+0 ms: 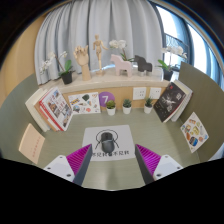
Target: Arrange mouse
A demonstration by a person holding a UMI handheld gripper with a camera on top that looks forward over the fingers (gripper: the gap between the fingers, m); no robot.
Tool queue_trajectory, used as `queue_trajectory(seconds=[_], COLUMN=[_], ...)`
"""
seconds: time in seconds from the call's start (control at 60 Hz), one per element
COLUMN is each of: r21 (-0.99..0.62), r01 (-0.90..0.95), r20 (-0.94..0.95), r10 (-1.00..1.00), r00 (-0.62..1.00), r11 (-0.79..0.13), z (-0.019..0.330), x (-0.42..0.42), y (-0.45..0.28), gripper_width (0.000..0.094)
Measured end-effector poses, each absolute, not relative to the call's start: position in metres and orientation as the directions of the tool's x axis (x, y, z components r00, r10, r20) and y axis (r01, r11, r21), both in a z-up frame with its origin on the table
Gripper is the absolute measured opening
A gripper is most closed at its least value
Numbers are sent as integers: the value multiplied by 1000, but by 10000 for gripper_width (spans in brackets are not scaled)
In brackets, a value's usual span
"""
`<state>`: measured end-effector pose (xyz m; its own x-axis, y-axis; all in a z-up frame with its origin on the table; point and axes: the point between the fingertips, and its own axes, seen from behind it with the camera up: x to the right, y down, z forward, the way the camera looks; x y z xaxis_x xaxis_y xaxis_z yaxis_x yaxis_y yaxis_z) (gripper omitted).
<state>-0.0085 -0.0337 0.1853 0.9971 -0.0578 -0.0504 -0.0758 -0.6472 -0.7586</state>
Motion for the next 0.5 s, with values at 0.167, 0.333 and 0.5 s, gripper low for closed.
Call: queue_trajectory(seconds=[0.167, 0.333, 0.5], r21=[-797, -815, -826], r01=[-50, -39, -35], r20=[-37, -25, -24], r10=[-34, -31, -26], r00=[999, 999, 999], r11=[-602, -577, -563], z=[212, 222, 230], x=[7, 29, 43], y=[-97, -146, -173], gripper_width=[858, 856, 847])
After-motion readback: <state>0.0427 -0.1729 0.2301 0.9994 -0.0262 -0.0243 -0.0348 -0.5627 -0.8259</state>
